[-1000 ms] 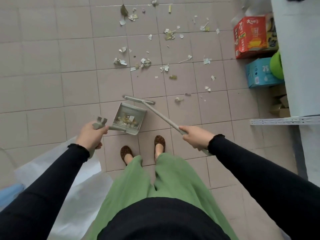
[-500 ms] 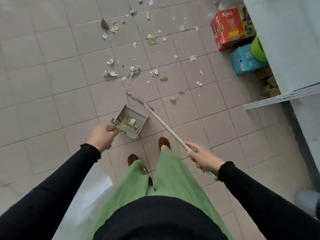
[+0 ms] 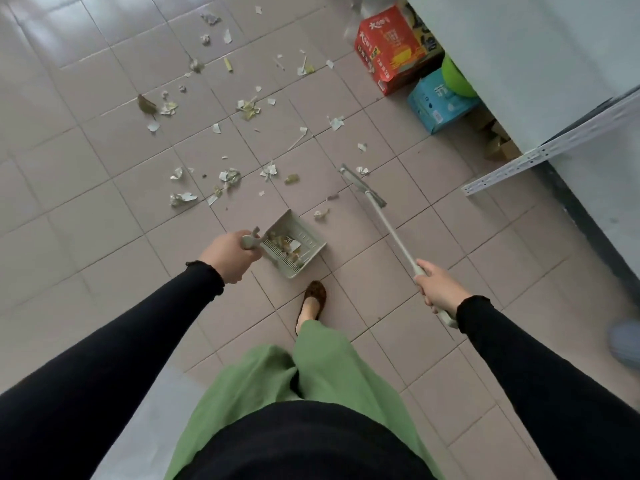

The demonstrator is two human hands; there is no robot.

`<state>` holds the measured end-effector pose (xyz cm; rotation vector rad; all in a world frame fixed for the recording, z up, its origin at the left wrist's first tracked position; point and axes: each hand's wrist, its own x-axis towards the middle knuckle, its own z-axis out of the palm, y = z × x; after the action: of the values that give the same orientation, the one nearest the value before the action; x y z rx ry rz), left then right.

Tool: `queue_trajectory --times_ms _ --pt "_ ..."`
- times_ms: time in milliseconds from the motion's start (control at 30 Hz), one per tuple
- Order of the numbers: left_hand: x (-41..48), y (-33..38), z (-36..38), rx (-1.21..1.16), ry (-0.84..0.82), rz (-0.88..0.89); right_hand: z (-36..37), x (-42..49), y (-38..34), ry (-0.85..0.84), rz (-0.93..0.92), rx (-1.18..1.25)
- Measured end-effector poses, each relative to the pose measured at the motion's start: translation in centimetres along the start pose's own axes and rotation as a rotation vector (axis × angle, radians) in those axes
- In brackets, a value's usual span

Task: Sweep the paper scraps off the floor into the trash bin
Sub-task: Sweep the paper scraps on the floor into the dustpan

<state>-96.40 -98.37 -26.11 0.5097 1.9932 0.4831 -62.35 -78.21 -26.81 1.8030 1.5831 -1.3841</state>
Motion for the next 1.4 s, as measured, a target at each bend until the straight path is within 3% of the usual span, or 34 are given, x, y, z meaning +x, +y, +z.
queue_trajectory --times_ms 233,367,600,800,933,1133,1400 --pt "5.4 5.8 0.1 0.025 -0.028 -0.033 -1.0 6.7 -3.9 0.008 0.063 -0.145" --pt "7.5 7.1 -0.4 0.029 -0.046 -0.044 1.9 5.1 -5.0 -0.118 0.051 -0.246" --pt "7.8 7.3 -1.1 0.091 -0.058 -0.023 -2.4 -4.7 -2.6 -0.307 0.133 0.05" --pt "7.7 6.5 -2.2 0.148 -0.079 0.028 4.1 -4.4 -4.1 -0.121 0.068 -0.056" --pt "7.9 5.8 -3.0 0.182 -0.102 0.072 6.7 -3.3 -6.4 -0.21 0.084 -0.002" --pt "8.6 5.4 -5.0 0.203 -0.11 0.138 5.5 -8.0 -3.6 -0.227 0.127 0.235" --pt "12.2 9.3 -6.4 0.165 -0.12 0.189 3.0 -2.0 -7.3 0.042 0.082 0.356"
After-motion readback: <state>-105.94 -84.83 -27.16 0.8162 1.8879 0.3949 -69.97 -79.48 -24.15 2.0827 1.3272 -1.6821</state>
